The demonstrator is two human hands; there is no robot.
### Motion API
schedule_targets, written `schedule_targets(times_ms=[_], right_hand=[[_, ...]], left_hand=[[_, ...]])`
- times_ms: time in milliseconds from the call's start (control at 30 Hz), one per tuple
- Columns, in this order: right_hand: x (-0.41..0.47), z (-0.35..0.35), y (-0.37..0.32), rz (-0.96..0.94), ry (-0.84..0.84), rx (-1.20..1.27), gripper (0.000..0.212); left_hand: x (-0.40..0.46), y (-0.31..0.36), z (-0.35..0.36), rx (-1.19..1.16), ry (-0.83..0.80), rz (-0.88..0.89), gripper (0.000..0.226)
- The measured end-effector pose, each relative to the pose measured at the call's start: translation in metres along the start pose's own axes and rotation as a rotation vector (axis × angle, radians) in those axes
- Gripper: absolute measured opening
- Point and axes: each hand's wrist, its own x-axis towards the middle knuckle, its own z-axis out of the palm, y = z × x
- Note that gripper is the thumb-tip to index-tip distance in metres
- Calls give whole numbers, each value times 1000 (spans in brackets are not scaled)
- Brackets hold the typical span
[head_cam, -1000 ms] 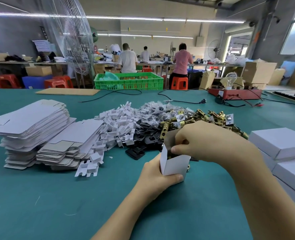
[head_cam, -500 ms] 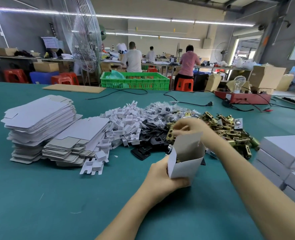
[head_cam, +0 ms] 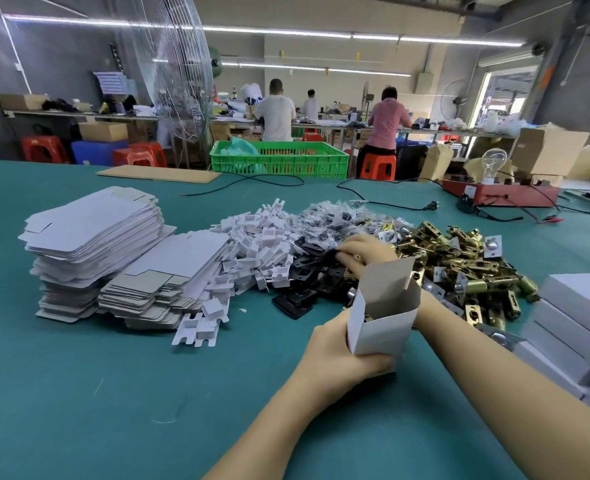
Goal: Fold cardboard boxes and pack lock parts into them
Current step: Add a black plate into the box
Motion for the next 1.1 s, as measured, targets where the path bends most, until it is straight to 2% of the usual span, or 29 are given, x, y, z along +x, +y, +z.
schedule_targets(times_ms=[33,133,233,333,400,467,600,733,867,900,1033,1100], right_hand=[[8,-3,-5,32,58,67,24],[10,-23,-6,270,268,603,15],[-11,-48,4,441,296,1144,10],[-28,-73,-1,490,238,1322,25],[-38,-85,-1,477,219,1265,38],[-47,-92,1,465,213,1091,46],[-55,-99,5,473,165,936,21],[-58,-105,10,466,109,769,33],[-62,-110,7,318,148,585,9],[-62,-112,6,279,175,519,10],[-62,-121,2,188,221,321,50],[-65,-127,-4,163,201,350,49]], left_hand=[[0,0,0,-13,-3,-3,58],[1,-2,-1,-38,-6,-27,59],[2,-3,-3,-48,-11,-47,48],[2,-3,-3,-42,0,-44,35],[2,-3,-2,-39,6,-47,35],[2,-2,-1,-47,12,-53,35],[2,-2,-1,-35,22,-66,36],[2,-2,-1,-35,24,-65,39],[2,-1,-1,-35,24,-58,37],[2,-1,-1,-39,23,-56,37],[1,-1,-1,-41,15,-48,33],[1,-2,-1,-36,16,-52,33]])
